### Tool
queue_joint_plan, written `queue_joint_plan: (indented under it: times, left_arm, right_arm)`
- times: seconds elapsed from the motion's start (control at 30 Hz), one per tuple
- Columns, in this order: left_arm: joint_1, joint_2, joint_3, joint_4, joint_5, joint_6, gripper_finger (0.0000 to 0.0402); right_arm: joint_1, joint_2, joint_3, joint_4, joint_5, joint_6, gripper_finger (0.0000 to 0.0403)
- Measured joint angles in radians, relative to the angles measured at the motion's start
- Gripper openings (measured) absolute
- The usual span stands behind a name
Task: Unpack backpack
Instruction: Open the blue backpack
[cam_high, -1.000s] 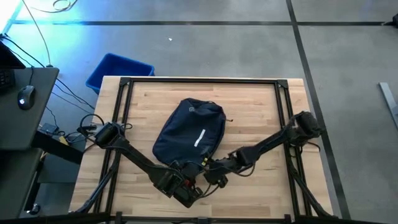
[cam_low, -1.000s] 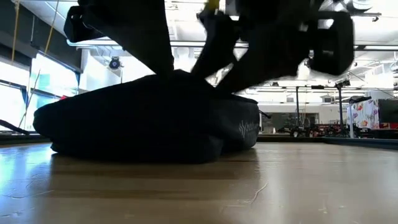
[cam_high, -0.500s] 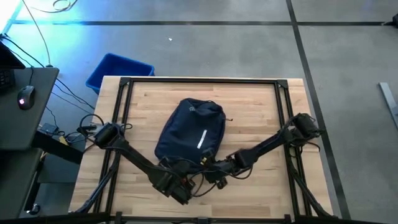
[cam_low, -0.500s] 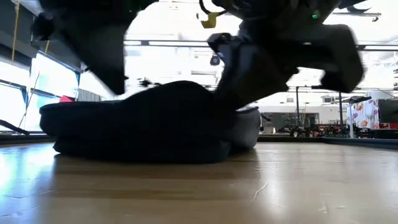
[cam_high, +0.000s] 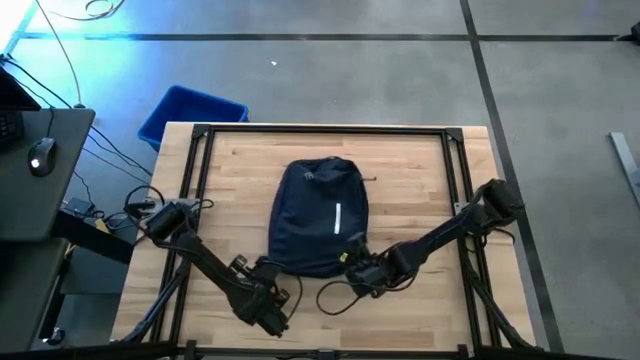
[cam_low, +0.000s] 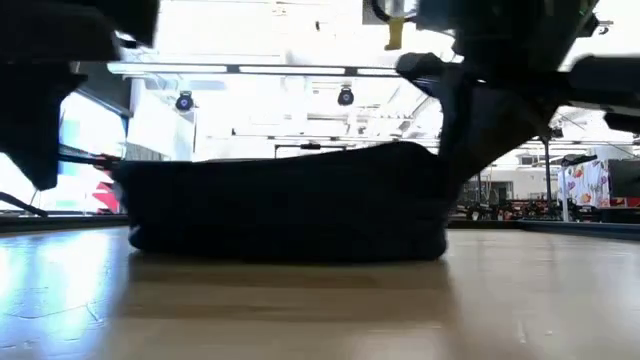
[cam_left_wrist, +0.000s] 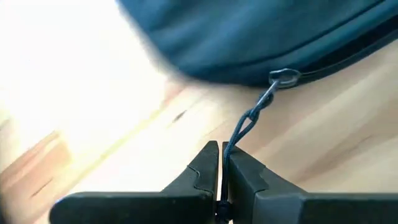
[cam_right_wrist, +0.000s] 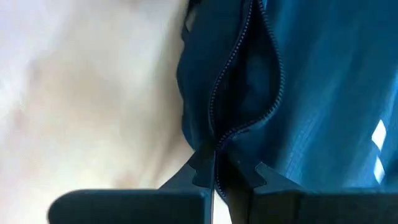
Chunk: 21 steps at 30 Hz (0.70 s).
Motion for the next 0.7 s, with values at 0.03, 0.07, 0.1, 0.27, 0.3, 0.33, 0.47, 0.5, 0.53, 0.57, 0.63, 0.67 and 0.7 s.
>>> queue_joint_plan:
  times: [0.03,0.07,0.1,0.27,0.3,0.33,0.47,0.5,0.53,0.57,0.63,0.67,0.7]
  left_arm:
    - [-0.011,-0.01,0.0,-0.002,0.004,-0.012,0.0]
    - [-0.023,-0.023,0.001,0.002,0.0,-0.021,0.0]
    - [-0.032,-0.032,0.008,0.004,-0.008,-0.023,0.0]
    - [-0.042,-0.06,0.084,0.035,-0.125,0.071,0.0]
    - [-0.035,-0.062,0.099,0.049,-0.154,0.106,0.0]
    - [-0.027,-0.062,0.113,0.071,-0.177,0.147,0.0]
    - [0.026,-0.061,0.126,0.245,-0.227,0.318,0.0]
    - [0.04,-0.061,0.126,0.29,-0.231,0.36,0.0]
    - [0.056,-0.061,0.126,0.337,-0.232,0.401,0.0]
    - [0.073,-0.06,0.126,0.378,-0.234,0.442,0.0]
    - [0.103,-0.059,0.126,0.434,-0.235,0.522,0.0]
    - [0.118,-0.059,0.126,0.455,-0.235,0.555,0.0]
    - [0.13,-0.059,0.126,0.474,-0.237,0.584,0.0]
  right_arm:
    - [-0.002,-0.011,-0.007,-0.024,0.013,-0.004,0.0]
    - [-0.007,-0.028,-0.024,-0.029,0.021,-0.008,0.0]
    - [-0.017,-0.047,-0.048,-0.023,0.02,-0.013,0.0]
    - [-0.106,-0.191,-0.256,0.05,-0.019,-0.057,0.0]
    - [-0.129,-0.226,-0.291,0.057,-0.022,-0.062,0.0]
    - [-0.151,-0.263,-0.322,0.061,-0.025,-0.066,0.0]
    - [-0.226,-0.39,-0.377,0.027,-0.011,-0.037,0.0]
    - [-0.241,-0.421,-0.376,0.015,0.002,-0.026,0.0001]
    - [-0.255,-0.448,-0.369,-0.008,0.007,-0.023,0.0004]
    - [-0.265,-0.475,-0.359,-0.025,0.006,-0.022,0.001]
    - [-0.277,-0.529,-0.333,-0.057,-0.025,-0.007,0.003]
    - [-0.279,-0.555,-0.32,-0.061,-0.048,0.004,0.0043]
    - [-0.277,-0.579,-0.307,-0.059,-0.079,0.019,0.0058]
